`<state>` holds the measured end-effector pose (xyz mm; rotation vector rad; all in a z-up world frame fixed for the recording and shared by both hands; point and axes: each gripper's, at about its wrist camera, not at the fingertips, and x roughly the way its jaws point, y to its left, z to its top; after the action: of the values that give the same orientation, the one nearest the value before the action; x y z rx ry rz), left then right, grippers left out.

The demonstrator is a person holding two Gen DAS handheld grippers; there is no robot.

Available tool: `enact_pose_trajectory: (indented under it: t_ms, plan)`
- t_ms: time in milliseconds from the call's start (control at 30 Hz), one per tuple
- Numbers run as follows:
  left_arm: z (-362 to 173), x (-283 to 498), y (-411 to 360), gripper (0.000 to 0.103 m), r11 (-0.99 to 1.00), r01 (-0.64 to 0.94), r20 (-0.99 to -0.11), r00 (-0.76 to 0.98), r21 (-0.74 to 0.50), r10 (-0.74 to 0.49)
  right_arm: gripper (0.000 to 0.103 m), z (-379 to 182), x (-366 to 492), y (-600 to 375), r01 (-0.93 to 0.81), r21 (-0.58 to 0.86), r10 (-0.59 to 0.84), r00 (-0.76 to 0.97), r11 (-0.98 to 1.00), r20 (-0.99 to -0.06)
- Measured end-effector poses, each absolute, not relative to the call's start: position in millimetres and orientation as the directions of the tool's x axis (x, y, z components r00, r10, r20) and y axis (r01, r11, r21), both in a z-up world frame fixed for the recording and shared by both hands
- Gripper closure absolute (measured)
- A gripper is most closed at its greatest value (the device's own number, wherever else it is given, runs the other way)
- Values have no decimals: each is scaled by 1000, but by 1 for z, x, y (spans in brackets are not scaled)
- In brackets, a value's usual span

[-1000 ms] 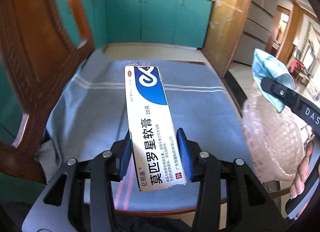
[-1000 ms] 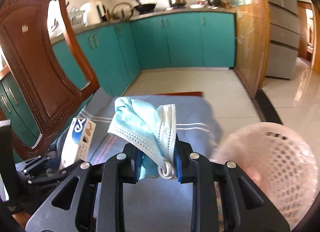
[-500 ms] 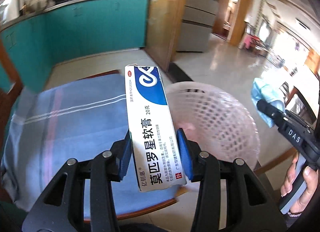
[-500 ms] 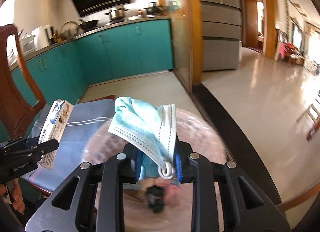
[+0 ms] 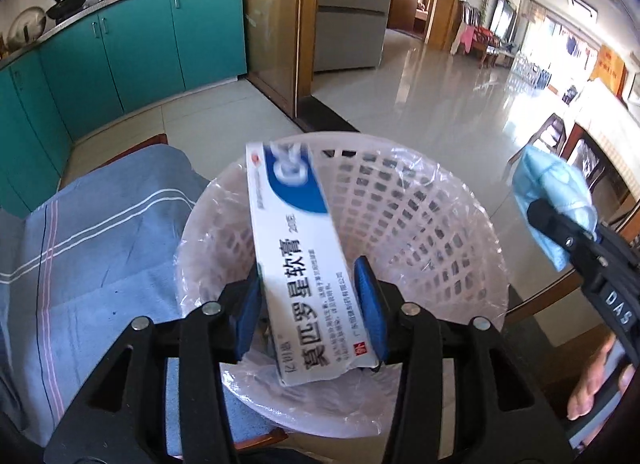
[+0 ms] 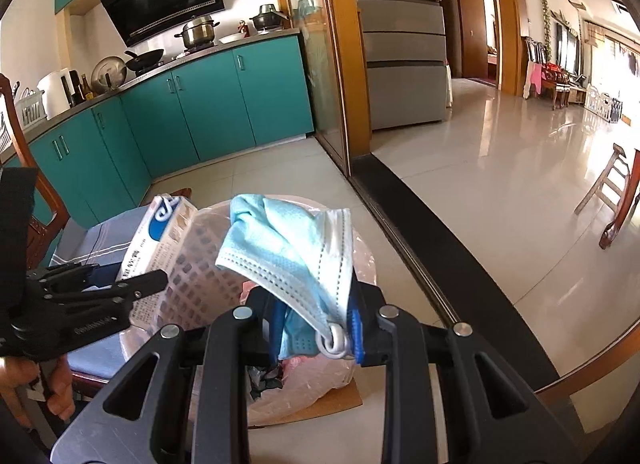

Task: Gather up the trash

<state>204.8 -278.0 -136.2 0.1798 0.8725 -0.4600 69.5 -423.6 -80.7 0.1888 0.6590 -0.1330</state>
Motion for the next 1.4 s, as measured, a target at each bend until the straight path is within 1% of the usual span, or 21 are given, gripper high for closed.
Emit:
enact_pose_trajectory:
  t_ms: [33,100,367,567,600,633,667,700,767,800,867,967,1000,1067,1167,1300,1400]
  plan:
    - [-137,204,-279,44,887,462,-773,553,-26,-311,76,-82,69,-423,180,133,-60,782,975,-621]
    - [-135,200,-276,38,886,464,-764,566,-14,-309,76,-84,71,-419,174,140,-49,779,975,-625]
    - [-113,179,-242,28,909,412,-715,654,64,-246,76,-91,90,-386,108,161,23,761,981,-649]
    - [-91,151,-193,25,941,333,-672,712,66,-205,76,-103,109,-359,96,153,44,694,983,-719]
    - [-86,145,-182,22,946,319,-663,722,66,-197,73,-106,113,-353,108,122,17,676,987,-736]
    - [-82,139,-173,16,950,303,-652,735,71,-185,69,-109,116,-348,131,86,-21,657,988,-753]
    - [-77,133,-165,14,955,285,-638,751,78,-172,55,-111,118,-346,148,69,-44,646,987,-762]
    - [-71,125,-151,13,963,254,-615,774,89,-147,37,-112,118,-343,173,60,-65,636,983,-769]
    - [-63,115,-132,11,972,214,-592,798,95,-117,22,-106,115,-338,195,90,-57,639,977,-767]
    - [-59,112,-123,8,976,197,-584,805,94,-106,19,-103,113,-335,192,103,-46,645,976,-763]
    - [-50,101,-101,6,985,147,-559,826,87,-74,14,-90,106,-325,183,103,-45,661,978,-749]
    - [-37,87,-75,3,993,93,-526,850,78,-38,10,-71,91,-314,171,86,-59,696,981,-716]
    - [-33,82,-68,3,994,78,-518,855,79,-26,6,-59,83,-307,157,84,-55,717,984,-695]
    - [-26,74,-55,3,995,52,-504,864,82,-3,4,-41,69,-297,132,88,-42,755,987,-654]
    - [-19,63,-34,3,997,-1,-493,869,71,36,3,-16,53,-283,78,114,4,809,990,-588]
    - [-12,49,-14,3,997,-61,-474,877,47,76,3,18,25,-258,-51,172,128,869,984,-477]
    - [-2,34,-4,3,995,-98,-433,896,37,104,3,36,10,-237,-91,133,139,899,987,-415]
